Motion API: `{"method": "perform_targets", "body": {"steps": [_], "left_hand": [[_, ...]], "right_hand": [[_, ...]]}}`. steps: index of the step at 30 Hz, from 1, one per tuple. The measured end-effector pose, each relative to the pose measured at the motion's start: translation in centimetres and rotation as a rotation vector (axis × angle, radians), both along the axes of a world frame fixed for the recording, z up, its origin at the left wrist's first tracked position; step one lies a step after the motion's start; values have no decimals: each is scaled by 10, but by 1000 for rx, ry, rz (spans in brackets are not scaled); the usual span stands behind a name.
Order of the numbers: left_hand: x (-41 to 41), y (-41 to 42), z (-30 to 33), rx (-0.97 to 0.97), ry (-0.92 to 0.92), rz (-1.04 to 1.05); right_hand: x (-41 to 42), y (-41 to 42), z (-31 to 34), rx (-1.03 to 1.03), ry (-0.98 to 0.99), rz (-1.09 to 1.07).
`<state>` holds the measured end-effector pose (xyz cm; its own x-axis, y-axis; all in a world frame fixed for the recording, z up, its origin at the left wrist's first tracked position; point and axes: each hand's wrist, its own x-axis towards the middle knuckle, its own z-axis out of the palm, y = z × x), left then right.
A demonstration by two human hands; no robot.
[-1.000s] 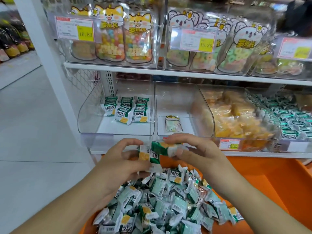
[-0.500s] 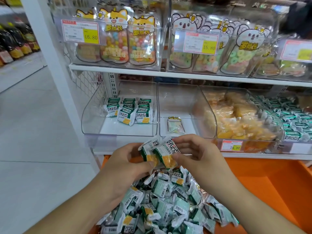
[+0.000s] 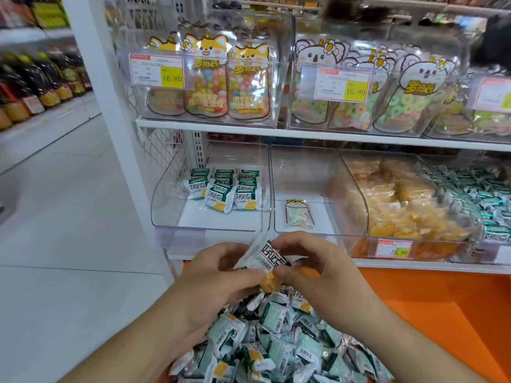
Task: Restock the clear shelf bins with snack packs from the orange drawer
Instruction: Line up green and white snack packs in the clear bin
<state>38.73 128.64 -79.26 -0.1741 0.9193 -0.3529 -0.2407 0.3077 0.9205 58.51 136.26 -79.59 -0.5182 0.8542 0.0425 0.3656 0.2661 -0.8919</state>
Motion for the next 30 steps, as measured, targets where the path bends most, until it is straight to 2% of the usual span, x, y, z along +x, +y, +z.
{"method": "perform_targets", "body": {"steps": [9,12,13,15,19,22,25,30], "left_hand": [[-47,-2,18,43,17,55],[-72,4,23,65,-5,88],[-81,6,24,74,37,91],[-101,12,24,98,248,92],[-138,15,13,108,840,151],[-150,11,-3,118,1165,31],[-156,12,-16,157,1254,-40],[-163,19,-24,219,1274,-13]], "right_hand": [[-54,13,23,50,-69,94],[-88,28,34,58,-149,108],[-100,34,39,62,-184,122],[-125,49,44,74,-229,132],[-174,95,30,102,-267,86],[-211,132,8,169,-341,91],[-244,157,-13,261,-420,131],[-271,180,-41,337,-509,180]]}}
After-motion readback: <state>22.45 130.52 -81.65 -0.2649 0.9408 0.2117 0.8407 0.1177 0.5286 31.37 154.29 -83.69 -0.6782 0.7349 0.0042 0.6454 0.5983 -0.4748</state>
